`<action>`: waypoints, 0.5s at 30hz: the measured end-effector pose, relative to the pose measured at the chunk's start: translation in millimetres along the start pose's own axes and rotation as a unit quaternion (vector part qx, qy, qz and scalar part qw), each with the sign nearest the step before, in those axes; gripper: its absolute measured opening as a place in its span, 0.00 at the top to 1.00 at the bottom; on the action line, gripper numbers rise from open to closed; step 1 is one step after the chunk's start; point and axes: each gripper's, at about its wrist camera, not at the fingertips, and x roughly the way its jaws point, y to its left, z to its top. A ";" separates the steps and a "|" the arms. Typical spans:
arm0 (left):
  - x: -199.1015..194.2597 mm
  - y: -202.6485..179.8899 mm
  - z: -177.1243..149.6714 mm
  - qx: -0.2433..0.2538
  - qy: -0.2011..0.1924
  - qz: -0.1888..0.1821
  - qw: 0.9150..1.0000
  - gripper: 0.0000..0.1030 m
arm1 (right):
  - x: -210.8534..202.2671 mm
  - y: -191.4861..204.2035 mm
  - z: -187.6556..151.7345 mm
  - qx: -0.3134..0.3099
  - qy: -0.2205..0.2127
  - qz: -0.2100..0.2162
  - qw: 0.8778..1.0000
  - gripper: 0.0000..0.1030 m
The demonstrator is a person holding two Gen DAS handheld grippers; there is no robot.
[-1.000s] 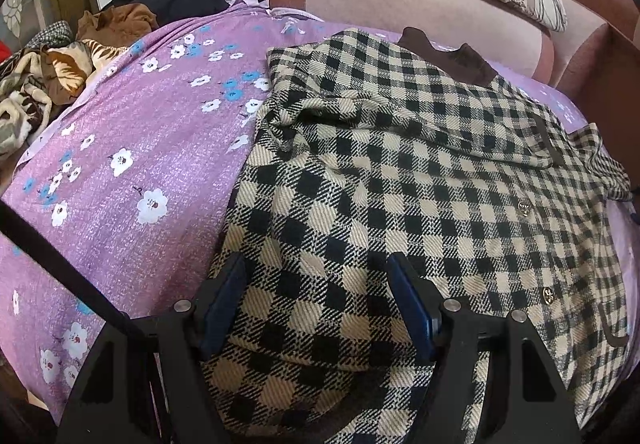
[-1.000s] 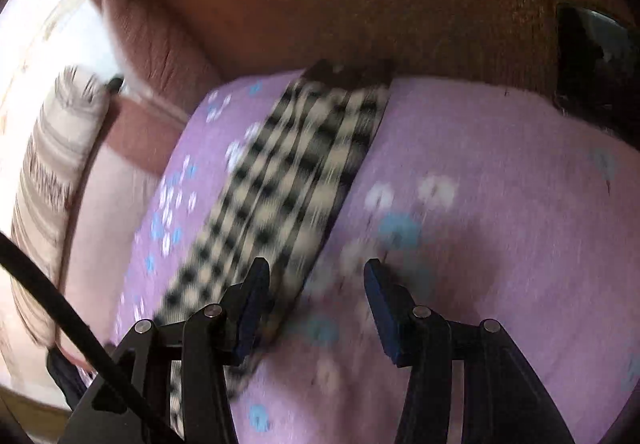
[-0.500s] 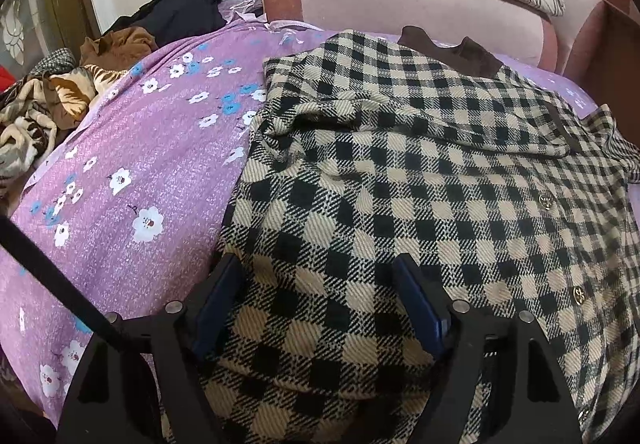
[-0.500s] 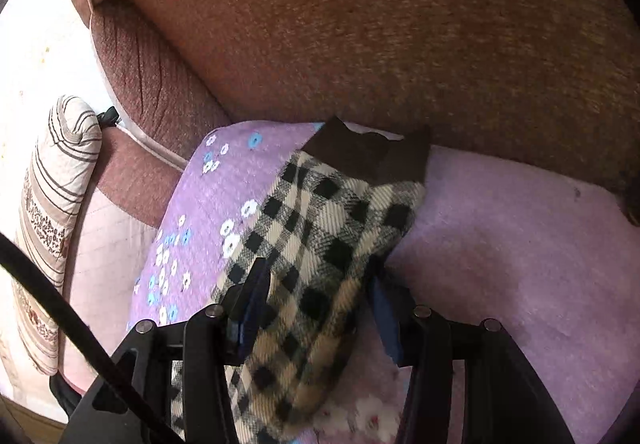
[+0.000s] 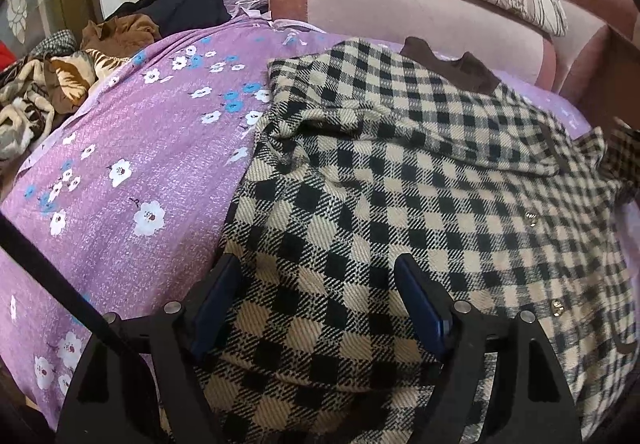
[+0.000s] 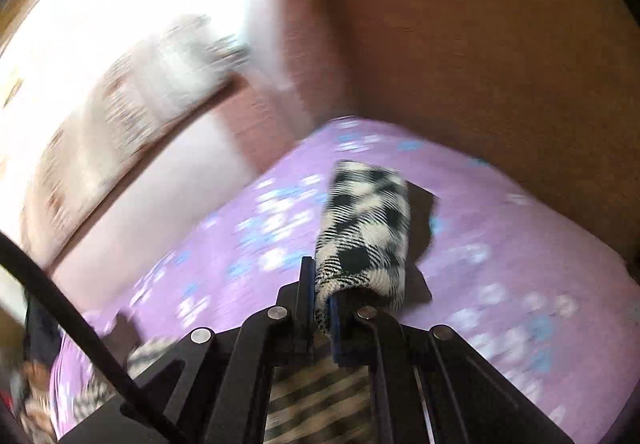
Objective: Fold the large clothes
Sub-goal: 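Grasp the brown cuff of the other sleeve with the right gripper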
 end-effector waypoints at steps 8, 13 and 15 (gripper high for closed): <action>-9.6 7.6 2.6 -0.015 -0.010 -0.010 1.000 0.24 | 2.5 117.2 -69.6 -0.137 0.070 0.099 0.983 0.93; -13.6 12.7 6.1 -0.028 -0.017 -0.014 0.999 0.24 | 12.2 160.1 -130.2 -0.211 0.134 0.141 0.958 0.93; -16.1 14.3 8.0 -0.031 -0.022 -0.014 0.999 0.24 | 9.5 172.0 -157.9 -0.246 0.151 0.158 0.944 0.93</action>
